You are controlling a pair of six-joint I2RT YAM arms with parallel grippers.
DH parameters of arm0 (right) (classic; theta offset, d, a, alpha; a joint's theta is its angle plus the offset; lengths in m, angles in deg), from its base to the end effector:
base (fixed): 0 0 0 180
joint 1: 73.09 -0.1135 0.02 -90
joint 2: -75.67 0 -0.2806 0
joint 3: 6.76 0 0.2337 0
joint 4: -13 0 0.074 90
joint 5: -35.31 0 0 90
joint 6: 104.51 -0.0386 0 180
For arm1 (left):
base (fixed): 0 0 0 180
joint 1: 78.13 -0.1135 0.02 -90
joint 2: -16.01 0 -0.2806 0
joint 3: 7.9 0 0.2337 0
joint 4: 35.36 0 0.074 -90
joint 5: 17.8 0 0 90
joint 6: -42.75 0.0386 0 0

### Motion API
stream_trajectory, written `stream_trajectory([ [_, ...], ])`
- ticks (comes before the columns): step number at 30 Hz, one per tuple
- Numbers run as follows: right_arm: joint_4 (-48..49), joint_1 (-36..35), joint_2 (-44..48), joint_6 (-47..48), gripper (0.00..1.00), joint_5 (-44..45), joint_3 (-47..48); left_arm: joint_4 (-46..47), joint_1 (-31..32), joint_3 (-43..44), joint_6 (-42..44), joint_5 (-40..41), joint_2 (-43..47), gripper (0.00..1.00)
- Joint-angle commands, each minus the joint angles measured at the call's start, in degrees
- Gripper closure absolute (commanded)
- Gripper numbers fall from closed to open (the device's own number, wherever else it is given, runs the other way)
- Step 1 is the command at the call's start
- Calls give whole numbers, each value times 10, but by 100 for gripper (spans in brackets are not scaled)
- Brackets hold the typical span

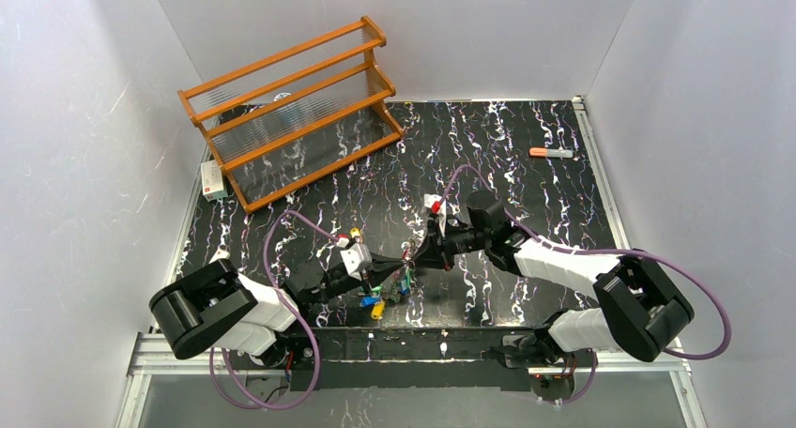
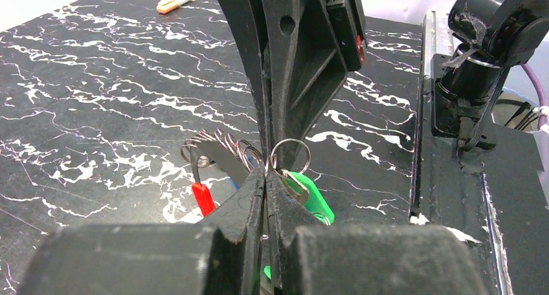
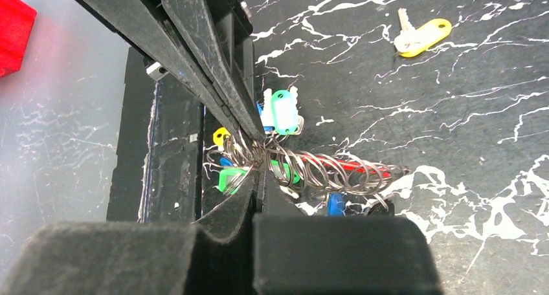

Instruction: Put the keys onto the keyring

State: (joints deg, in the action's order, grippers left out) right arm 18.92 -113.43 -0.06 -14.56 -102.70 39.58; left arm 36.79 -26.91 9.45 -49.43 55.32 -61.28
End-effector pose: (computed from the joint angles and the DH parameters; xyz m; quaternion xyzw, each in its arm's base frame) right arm 0.1690 0.1811 0.2310 -0.4726 0.6402 0.4922 0.3528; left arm 0.1064 -0.1503 0.2084 0.3617 0.5177 -0.4282 0.6464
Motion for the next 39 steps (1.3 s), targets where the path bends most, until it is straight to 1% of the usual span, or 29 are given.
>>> stream_trajectory([
  [1, -8, 1, 27, 0, 96, 24, 30, 134, 0, -7, 7, 13, 12, 100],
  [4, -9, 2, 62, 0, 73, 49, 15, 134, 1, -9, 8, 15, 12, 100],
  [5, -7, 2, 75, 14, 66, 51, 9, 134, 1, -10, 7, 17, 12, 100],
  [7, -6, 1, 95, 23, 52, 56, 0, 134, 1, -11, 8, 18, 10, 100],
  [8, -6, 1, 102, 24, 48, 57, -3, 134, 1, -10, 9, 18, 9, 100],
  [10, -8, 1, 108, 22, 42, 54, -6, 134, 1, -9, 9, 17, 8, 100],
  [13, 2, 1, 101, 8, 40, 45, -3, 134, 1, -8, 9, 16, 6, 100],
  [20, 0, -1, 38, -20, 45, 32, 23, 134, 1, -7, 9, 14, 6, 100],
  [24, -2, -11, 21, -21, 48, 27, 36, 134, 0, -7, 8, 13, 5, 100],
  [27, -2, -13, 17, -21, 53, 30, 37, 134, 0, -9, 6, 13, 5, 100],
  [28, -4, -12, 16, -21, 56, 32, 38, 134, 1, -10, 6, 13, 5, 100],
  [29, -8, -13, 15, -19, 60, 33, 37, 134, 1, -10, 5, 13, 5, 100],
  [30, -12, -12, 12, -17, 67, 32, 38, 134, 1, -11, 5, 13, 5, 100],
  [33, -24, -12, 1, -11, 97, 27, 43, 134, 1, -11, 6, 13, 6, 100],
  [39, -25, -12, -18, -13, 99, 31, 41, 135, 1, -10, 7, 13, 10, 100],
])
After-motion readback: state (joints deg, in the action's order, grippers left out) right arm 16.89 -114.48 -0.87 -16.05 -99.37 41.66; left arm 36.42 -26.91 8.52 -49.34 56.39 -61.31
